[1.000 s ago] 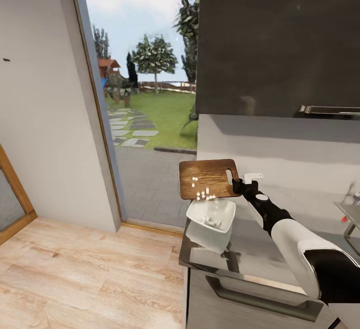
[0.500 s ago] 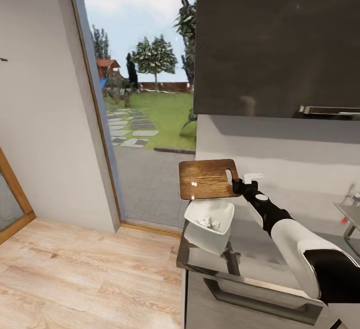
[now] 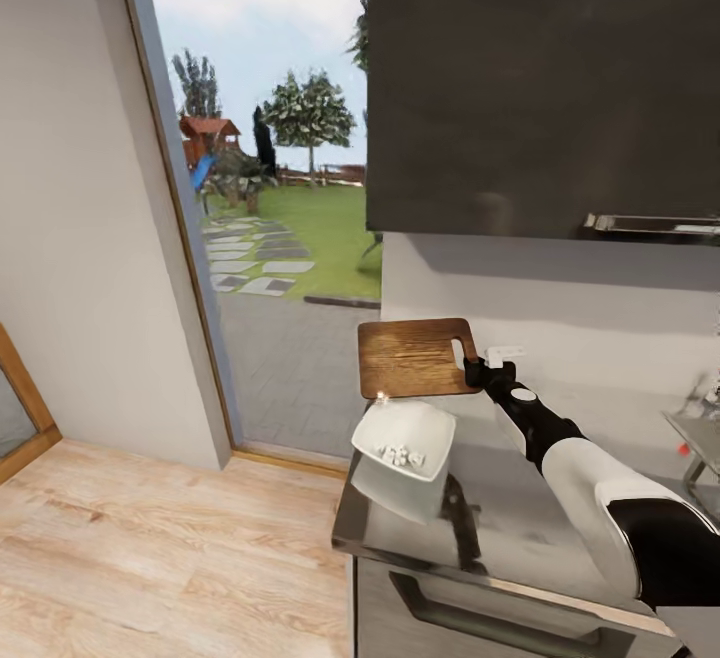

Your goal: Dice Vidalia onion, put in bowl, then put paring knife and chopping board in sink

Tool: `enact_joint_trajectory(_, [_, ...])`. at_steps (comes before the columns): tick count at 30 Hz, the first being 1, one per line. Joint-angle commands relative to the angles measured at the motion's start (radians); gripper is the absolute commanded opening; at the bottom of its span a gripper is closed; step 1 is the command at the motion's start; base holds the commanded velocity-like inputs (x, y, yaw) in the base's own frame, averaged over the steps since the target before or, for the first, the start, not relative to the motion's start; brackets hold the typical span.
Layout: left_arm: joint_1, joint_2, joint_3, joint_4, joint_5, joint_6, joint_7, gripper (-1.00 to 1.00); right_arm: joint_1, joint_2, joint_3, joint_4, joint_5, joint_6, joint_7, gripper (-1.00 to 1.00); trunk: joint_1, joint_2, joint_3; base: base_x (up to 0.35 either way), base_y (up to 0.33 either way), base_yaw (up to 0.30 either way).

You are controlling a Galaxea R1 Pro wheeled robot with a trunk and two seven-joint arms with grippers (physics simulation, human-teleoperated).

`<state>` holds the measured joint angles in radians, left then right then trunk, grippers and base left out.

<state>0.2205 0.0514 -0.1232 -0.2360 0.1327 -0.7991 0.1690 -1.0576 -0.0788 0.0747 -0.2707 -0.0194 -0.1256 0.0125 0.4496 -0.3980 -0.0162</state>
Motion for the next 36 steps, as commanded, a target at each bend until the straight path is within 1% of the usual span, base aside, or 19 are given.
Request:
enact_joint_trajectory(1, [0.000, 0.001, -0.009, -0.002, 0.010, -0.001, 0.003, 1.00, -0.001, -0.001, 0.007, 0.001, -0.002, -0.003, 0.000, -1.00, 0.000, -0.002, -0.002, -0.092, -0.228, 0.000])
enact_joint_trajectory(11, [0.000, 0.001, -0.009, -0.002, 0.010, -0.001, 0.003, 1.00, -0.001, -0.001, 0.007, 0.001, -0.002, -0.003, 0.000, -1.00, 0.000, -0.002, -0.002, -0.129, -0.282, 0.000])
enact_joint_trajectory(23, [0.000, 0.001, -0.009, -0.001, 0.010, -0.001, 0.003, 1.00, -0.001, 0.001, 0.004, -0.001, -0.002, 0.000, -0.012, -1.00, 0.000, -0.002, -0.002, -0.010, -0.309, 0.000])
enact_joint_trajectory(25, [0.000, 0.001, -0.009, 0.000, 0.010, -0.001, 0.003, 1.00, -0.001, 0.006, 0.001, -0.004, -0.003, 0.006, -0.076, -1.00, 0.000, -0.002, -0.002, -0.022, -0.317, 0.000])
enact_joint_trajectory(27, [0.000, 0.001, -0.009, 0.000, 0.010, -0.001, 0.003, 1.00, -0.001, 0.011, 0.000, -0.005, -0.004, 0.010, -0.154, -1.00, 0.000, -0.002, -0.002, -0.094, -0.309, 0.000])
enact_joint_trajectory(28, [0.000, 0.001, -0.009, 0.005, 0.010, -0.001, 0.003, 1.00, -0.001, 0.031, -0.003, -0.009, -0.005, 0.022, -0.253, -1.00, 0.000, -0.002, -0.002, -0.149, -0.294, 0.000])
enact_joint_trajectory(31, [0.000, 0.001, -0.009, 0.009, 0.010, -0.001, 0.003, 1.00, -0.001, 0.063, -0.004, -0.018, -0.012, 0.039, -0.399, -1.00, 0.000, -0.002, -0.002, -0.165, -0.290, 0.000])
enact_joint_trajectory(32, [0.000, 0.001, -0.009, 0.010, 0.010, -0.001, 0.003, 1.00, -0.001, 0.071, -0.004, -0.020, -0.019, 0.041, -0.419, -1.00, 0.000, -0.002, -0.002, -0.169, -0.287, 0.000])
enact_joint_trajectory(33, [0.000, 0.001, -0.009, 0.010, 0.010, -0.001, 0.003, 1.00, -0.001, 0.089, -0.004, -0.022, -0.041, 0.044, -0.440, -1.00, 0.000, -0.002, -0.002, -0.160, -0.287, 0.000])
enact_joint_trajectory(35, [0.000, 0.001, -0.009, 0.010, 0.010, -0.001, 0.003, 1.00, -0.001, 0.098, -0.004, -0.023, -0.067, 0.045, -0.448, -1.00, 0.000, -0.002, -0.002, -0.155, -0.288, 0.000])
enact_joint_trajectory(36, [0.000, 0.001, -0.009, 0.011, 0.010, -0.001, 0.003, 1.00, -0.001, 0.102, -0.004, -0.024, -0.088, 0.046, -0.452, -1.00, 0.000, -0.002, -0.002, -0.150, -0.289, -0.006])
